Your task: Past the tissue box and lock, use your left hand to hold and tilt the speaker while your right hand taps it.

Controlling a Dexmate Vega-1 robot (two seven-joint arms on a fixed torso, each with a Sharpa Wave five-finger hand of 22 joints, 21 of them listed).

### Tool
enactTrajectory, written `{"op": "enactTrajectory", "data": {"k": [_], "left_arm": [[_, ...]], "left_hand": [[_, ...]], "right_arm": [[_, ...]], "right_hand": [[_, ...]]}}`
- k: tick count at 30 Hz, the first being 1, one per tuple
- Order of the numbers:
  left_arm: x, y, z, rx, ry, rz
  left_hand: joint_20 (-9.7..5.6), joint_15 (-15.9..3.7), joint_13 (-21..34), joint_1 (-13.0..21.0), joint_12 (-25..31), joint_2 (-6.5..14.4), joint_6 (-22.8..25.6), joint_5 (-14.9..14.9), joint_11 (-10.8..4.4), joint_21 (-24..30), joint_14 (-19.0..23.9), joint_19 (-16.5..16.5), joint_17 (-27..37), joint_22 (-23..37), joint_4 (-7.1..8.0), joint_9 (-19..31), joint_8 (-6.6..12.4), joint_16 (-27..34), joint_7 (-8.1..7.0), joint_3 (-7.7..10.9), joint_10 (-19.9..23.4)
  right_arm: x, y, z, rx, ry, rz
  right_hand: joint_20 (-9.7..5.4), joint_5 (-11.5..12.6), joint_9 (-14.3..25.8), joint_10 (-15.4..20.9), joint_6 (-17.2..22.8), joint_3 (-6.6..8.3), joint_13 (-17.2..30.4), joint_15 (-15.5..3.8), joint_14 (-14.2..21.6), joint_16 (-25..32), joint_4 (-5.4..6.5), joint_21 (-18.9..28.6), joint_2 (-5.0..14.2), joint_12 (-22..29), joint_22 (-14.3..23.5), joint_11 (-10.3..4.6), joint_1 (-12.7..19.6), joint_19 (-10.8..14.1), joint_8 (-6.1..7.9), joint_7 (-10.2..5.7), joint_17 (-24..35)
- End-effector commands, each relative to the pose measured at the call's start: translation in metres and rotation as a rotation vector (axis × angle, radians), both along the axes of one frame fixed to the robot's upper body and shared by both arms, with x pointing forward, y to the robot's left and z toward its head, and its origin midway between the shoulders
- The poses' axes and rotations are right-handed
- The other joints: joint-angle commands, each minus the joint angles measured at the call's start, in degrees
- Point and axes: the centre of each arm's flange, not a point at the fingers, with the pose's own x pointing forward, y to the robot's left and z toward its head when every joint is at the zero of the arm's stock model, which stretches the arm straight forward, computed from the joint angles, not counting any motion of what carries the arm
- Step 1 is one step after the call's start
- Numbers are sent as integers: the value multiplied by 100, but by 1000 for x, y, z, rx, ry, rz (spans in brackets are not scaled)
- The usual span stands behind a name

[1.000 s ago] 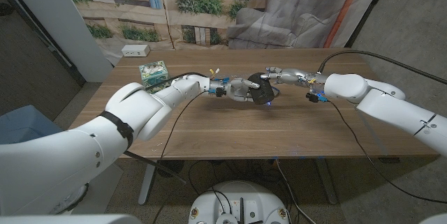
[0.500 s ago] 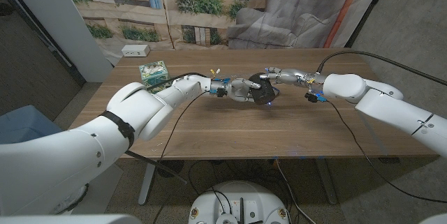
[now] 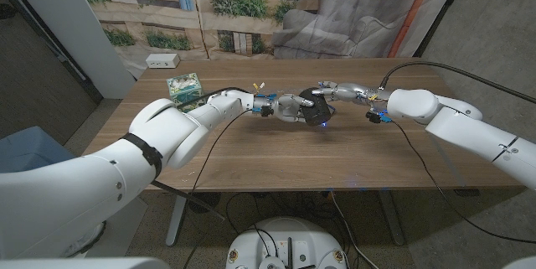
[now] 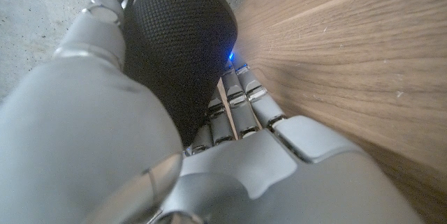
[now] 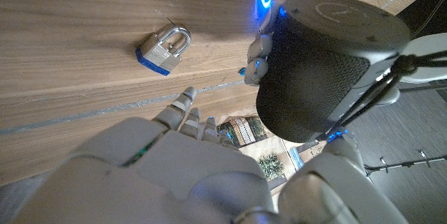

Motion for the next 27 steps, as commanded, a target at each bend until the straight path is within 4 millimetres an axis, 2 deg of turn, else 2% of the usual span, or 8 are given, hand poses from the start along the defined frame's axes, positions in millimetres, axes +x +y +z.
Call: {"op": "enactTrajectory", "data": {"k": [1, 27], "left_arm": [[0, -2, -1, -8, 4, 6], [-2, -7, -3, -2, 0, -11]], "left_hand": [[-505, -1438, 733, 228, 21, 1643, 1442, 28, -929, 40, 632, 50, 77, 32, 131, 14, 629, 15, -340, 189, 1414], [-531, -1442, 771, 219, 28, 1640, 1534, 21, -939, 63, 702, 84, 109, 37, 132, 12, 624, 8, -362, 213, 1527]], "right_arm": [[4, -5, -7, 9, 13, -5], [13, -3, -11, -5, 15, -4]], "right_hand": [[8, 41, 8, -14, -225, -35, 28, -31, -18, 47, 0, 40, 10, 29, 10, -13, -57, 22, 53, -19, 17], [-46, 89, 8, 37, -167, -62, 27, -64, 25, 71, 9, 52, 17, 50, 9, -46, -93, 65, 76, -25, 18]]}}
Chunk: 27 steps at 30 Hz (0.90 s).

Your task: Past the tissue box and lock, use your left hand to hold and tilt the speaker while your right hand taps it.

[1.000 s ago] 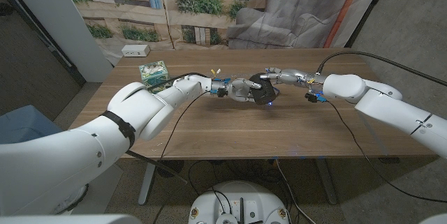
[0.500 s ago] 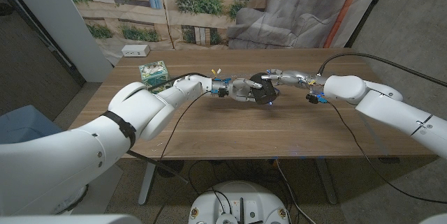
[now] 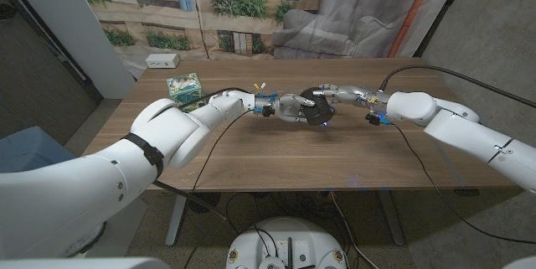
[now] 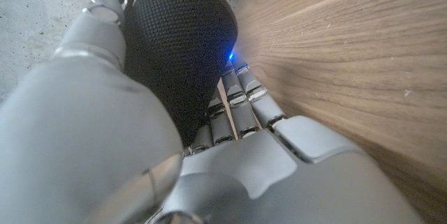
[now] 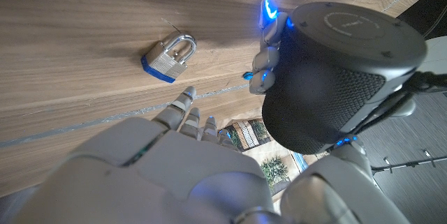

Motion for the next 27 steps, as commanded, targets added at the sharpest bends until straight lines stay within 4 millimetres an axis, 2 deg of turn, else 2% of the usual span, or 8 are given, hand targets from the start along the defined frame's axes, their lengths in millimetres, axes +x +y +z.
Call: {"op": "enactTrajectory", "data": {"k": [1, 10, 14, 27], "left_arm": [[-2, -3, -2, 3, 0, -16], [-5, -5, -4, -4, 0, -39], [-6, -6, -5, -1, 1, -49], [-9, -5, -6, -11, 1, -72]], "left_hand": [[-529, -1440, 772, 217, 41, 1640, 1533, 21, -946, 38, 702, 82, 110, 8, 148, 8, 623, 36, -366, 200, 1530], [-535, -1449, 789, 227, 33, 1632, 1550, 17, -943, 48, 739, 95, 129, 11, 139, 8, 613, 43, -385, 207, 1549], [-533, -1444, 797, 228, 30, 1633, 1556, 15, -951, 54, 751, 101, 140, 13, 141, 9, 609, 46, -381, 208, 1558], [-536, -1452, 823, 242, 25, 1626, 1589, 11, -950, 63, 768, 97, 161, 18, 134, 9, 600, 36, -393, 220, 1598]], "right_arm": [[1, 0, -2, -12, -3, -5], [-1, -2, -6, -4, -10, -15], [-3, -1, -6, -1, -22, -15], [-1, -2, -10, 0, -2, -15]], "right_hand": [[-24, 28, 8, -2, -165, -15, 27, -30, -20, 29, 11, 51, -10, 29, 10, -5, -65, 43, 33, -23, 18], [-88, 67, 8, 59, -86, -16, 26, -116, 45, 55, 15, 65, 20, 48, 8, -52, -68, 94, 60, -9, 17], [-210, 118, 7, 199, 78, -17, 21, -291, 126, 80, 14, 62, 55, 85, 5, -148, -61, 120, 108, -1, 9], [-270, 170, 5, 267, 240, -54, 15, -319, 156, 89, 59, 52, 81, 84, 2, -183, -142, 126, 138, 55, 14]]}}
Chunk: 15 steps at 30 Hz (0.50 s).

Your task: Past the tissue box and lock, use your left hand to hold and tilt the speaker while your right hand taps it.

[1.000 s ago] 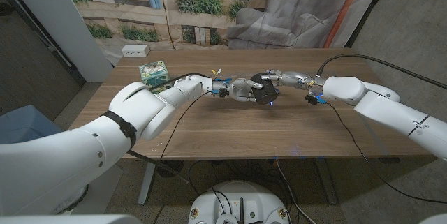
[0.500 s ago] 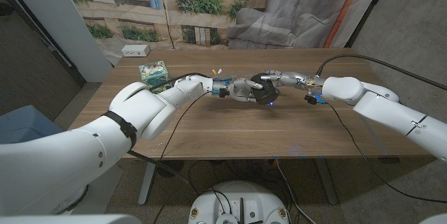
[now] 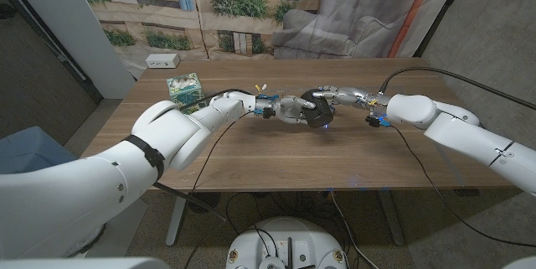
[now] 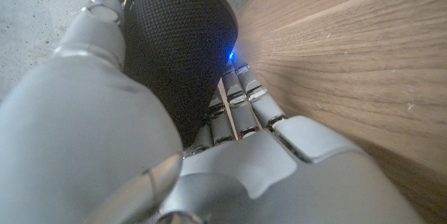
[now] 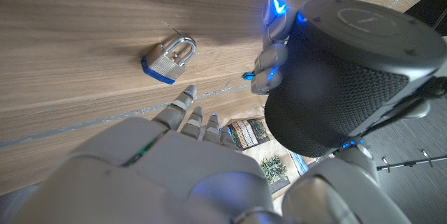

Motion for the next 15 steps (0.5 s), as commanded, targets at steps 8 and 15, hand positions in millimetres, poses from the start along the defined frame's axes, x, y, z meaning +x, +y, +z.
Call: {"op": "enactTrajectory", "data": {"k": [8, 15], "left_arm": [[-3, 0, -2, -19, 4, -29], [-2, 2, -2, -20, 0, -19]], "left_hand": [[-574, -1465, 831, 239, -3, 1628, 1572, 11, -991, 41, 704, 62, 162, 23, 160, 13, 561, 7, -426, 212, 1539], [-585, -1473, 835, 246, -14, 1627, 1586, 9, -992, 48, 716, 63, 173, 26, 158, 12, 555, 3, -431, 217, 1552]], "right_arm": [[3, 2, -4, -3, 34, 9], [5, 2, -5, -9, 45, 6]], "right_hand": [[-97, 89, 17, 80, 82, -21, 12, -61, 33, 41, 91, 28, 88, 17, 13, -7, -107, 95, 41, -31, 22], [-117, 126, 17, 78, 99, -34, 11, -85, 35, 39, 111, 20, 111, 4, 12, -12, -134, 97, 34, -62, 23]]}}
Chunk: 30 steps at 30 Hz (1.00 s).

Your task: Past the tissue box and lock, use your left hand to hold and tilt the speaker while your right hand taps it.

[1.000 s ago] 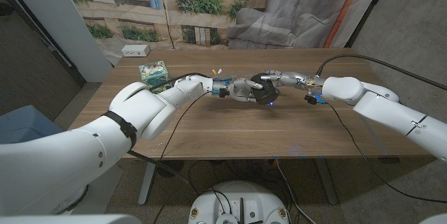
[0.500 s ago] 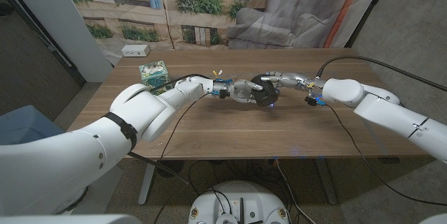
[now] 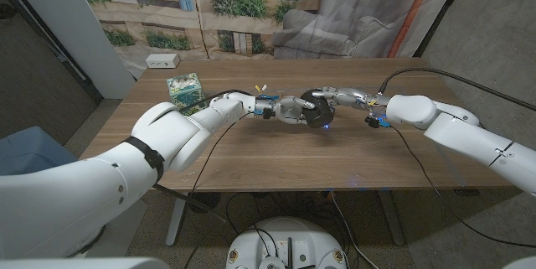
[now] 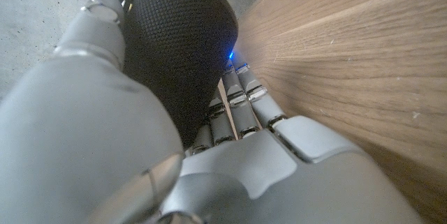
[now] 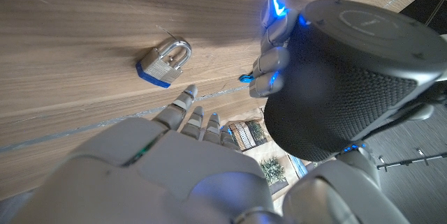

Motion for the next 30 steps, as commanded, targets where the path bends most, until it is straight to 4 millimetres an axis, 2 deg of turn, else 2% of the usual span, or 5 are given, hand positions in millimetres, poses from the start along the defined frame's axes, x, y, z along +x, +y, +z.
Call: {"op": "enactTrajectory", "data": {"k": [1, 14, 30], "left_arm": [[0, 2, 0, -11, -3, 1], [2, 2, 1, -14, -4, 18], [4, 3, 0, -18, 1, 35]], "left_hand": [[-578, -1484, 835, 249, -4, 1624, 1591, 9, -995, 52, 682, 36, 175, 23, 168, 8, 489, 15, -423, 204, 1524], [-590, -1473, 828, 247, -32, 1611, 1636, 8, -1007, 66, 698, 43, 180, 26, 170, 4, 479, -12, -428, 216, 1553], [-600, -1483, 835, 257, -50, 1602, 1668, 7, -1008, 79, 728, 43, 199, 29, 168, 0, 463, -20, -428, 222, 1590]], "right_arm": [[4, 2, -3, -9, 26, 3], [7, 2, -3, 2, 28, 3], [1, 2, 13, 64, 1, 58]], "right_hand": [[-61, 41, 16, 20, 19, 35, 11, -47, -7, 38, 54, 19, 96, 5, 11, -16, -30, 35, 33, -27, 7], [-88, 103, 16, 20, 48, 19, 10, -46, -3, 33, 69, 18, 123, -11, 8, -16, -45, 68, 26, -84, 5], [-14, 153, 17, 38, 83, -21, 10, 9, 9, 32, 88, 7, 114, -19, 8, 20, -90, 69, 22, -68, 7]]}}
